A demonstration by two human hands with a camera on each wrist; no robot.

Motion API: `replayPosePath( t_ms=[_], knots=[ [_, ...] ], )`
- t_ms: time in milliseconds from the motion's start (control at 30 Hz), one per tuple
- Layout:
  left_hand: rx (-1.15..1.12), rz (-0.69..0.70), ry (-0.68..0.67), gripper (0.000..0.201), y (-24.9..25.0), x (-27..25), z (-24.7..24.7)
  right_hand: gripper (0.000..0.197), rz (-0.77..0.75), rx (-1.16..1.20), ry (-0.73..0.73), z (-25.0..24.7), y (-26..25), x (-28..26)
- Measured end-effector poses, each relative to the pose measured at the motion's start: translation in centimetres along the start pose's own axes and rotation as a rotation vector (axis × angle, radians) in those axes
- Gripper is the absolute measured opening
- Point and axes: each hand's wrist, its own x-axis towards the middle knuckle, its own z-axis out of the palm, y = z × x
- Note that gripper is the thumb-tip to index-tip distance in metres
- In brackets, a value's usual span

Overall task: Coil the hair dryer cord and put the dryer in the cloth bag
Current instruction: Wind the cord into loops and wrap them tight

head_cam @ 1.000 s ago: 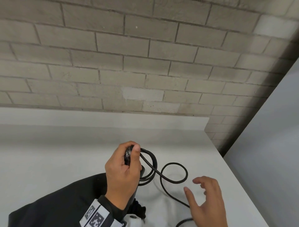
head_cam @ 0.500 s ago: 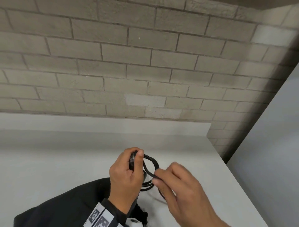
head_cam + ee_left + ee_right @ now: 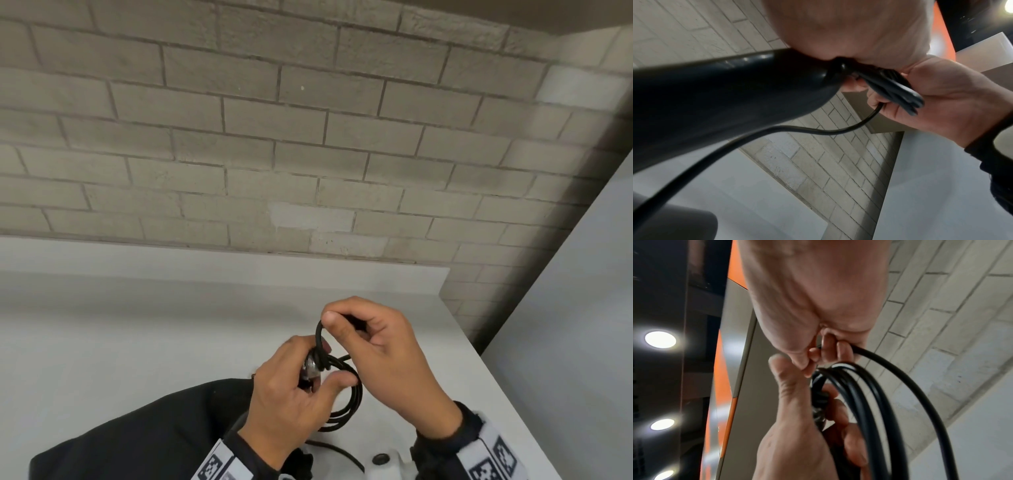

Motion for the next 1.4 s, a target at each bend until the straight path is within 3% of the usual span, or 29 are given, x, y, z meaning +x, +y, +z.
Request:
replayPosePath(
  t_ms=[233, 467, 600, 733, 900, 1167, 1400],
  knots=[
    [0.014, 0.045, -0.043, 0.029, -0.6, -0.6, -0.2, 0.018, 0.163, 0.146, 0.117, 0.9, 2.0, -0.5],
    [-0.004, -0.027, -0.011, 0.034, -0.9, -1.2, 0.3, 0.019, 0.38, 0.3, 0.183, 1.6, 4.2, -2.2],
    [-0.007, -0.058, 0.038, 0.033, -0.8, -0.8, 0.2, 0.032, 0.348, 0.301, 0.177, 1.7, 4.6, -3.7],
    [-0.003, -0.098, 0.092, 0.051, -0.7, -0.3, 0.1, 0.044, 0.308, 0.291, 0.096, 1.8, 4.4, -4.8],
    [-0.024, -0.185, 0.149, 0.048, -0.1, 0.3, -0.2, 0.008, 0.261, 0.183, -0.011, 1.5, 3.5, -4.5],
    [-0.271, -0.452, 0.185, 0.034, 2.3, 1.4, -0.6, 0.009, 0.167, 0.121, -0.117, -0.1, 2.2, -2.4],
    [-0.404, -0.659, 0.182, 0.038, 2.1, 1.3, -0.7, 0.003, 0.143, 0.041, -0.05, 0.6, 3.5, -2.8]
  ],
)
